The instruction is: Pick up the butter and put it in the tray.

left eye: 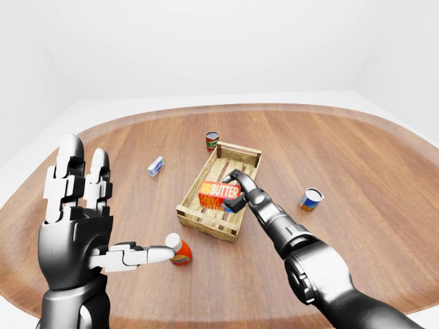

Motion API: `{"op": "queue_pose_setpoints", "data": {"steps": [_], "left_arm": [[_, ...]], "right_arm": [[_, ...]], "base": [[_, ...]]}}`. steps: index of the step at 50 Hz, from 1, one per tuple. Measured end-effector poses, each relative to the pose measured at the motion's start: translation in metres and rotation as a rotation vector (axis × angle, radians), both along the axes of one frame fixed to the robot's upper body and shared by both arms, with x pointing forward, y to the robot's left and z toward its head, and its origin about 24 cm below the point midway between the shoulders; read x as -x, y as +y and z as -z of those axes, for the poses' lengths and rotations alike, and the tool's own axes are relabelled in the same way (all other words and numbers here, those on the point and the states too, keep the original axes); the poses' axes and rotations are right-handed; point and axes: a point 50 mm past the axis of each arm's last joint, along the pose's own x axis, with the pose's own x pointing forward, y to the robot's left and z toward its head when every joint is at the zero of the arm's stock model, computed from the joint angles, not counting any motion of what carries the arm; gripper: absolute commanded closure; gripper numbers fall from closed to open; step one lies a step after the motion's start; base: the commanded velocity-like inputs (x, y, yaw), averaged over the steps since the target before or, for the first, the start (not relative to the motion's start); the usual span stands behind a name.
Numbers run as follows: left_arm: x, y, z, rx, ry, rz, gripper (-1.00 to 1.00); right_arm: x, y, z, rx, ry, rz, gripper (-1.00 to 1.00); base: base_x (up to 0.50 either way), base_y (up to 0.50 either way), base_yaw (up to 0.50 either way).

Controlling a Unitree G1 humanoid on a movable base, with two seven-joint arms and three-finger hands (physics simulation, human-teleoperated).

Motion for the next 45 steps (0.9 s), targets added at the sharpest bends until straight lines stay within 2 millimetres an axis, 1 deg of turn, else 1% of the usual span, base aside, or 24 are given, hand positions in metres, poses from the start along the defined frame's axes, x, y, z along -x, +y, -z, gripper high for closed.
{"op": "queue_pose_setpoints", "data": {"steps": [5,6,7,8,21,38,41,45], "left_arm": [[0.0,0.0,0.0,0.0,-0.002,0.001,-1.0],[0.0,0.0,0.0,0.0,-0.002,0.001,-1.0],[0.0,0.0,0.0,0.0,-0.002,0.001,-1.0],[0.0,0.0,0.0,0.0,-0.001,0.001,-1.0],[0.001,0.0,-0.001,-0.002,-0.003,0.003,-1.0],[0.002,0.0,-0.002,-0.003,-0.011,0.002,-1.0],[0.002,0.0,-0.002,-0.003,-0.012,0.001,-1.0],[0.003,0.0,-0.002,-0.004,-0.012,0.001,-1.0]], "right_arm": [[0.002,0.002,0.003,0.006,0.004,-0.002,1.0],[0.002,0.002,0.004,0.007,0.005,-0.002,0.68],[0.003,0.002,0.004,0.01,0.005,-0.001,0.68],[0.003,0.002,0.004,0.01,0.005,0.0,-1.0],[-0.002,0.003,-0.005,-0.019,-0.027,0.03,-1.0],[-0.004,0.009,-0.013,-0.022,-0.054,0.019,-1.0],[-0.005,0.013,-0.021,-0.036,-0.106,-0.009,-1.0],[-0.003,0.023,-0.044,-0.054,-0.238,-0.099,-1.0]], "base": [[0.0,0.0,0.0],[0.0,0.0,0.0],[0.0,0.0,0.0],[0.0,0.0,0.0],[0.0,0.0,0.0],[0.0,0.0,0.0],[0.0,0.0,0.0],[0.0,0.0,0.0]]}}
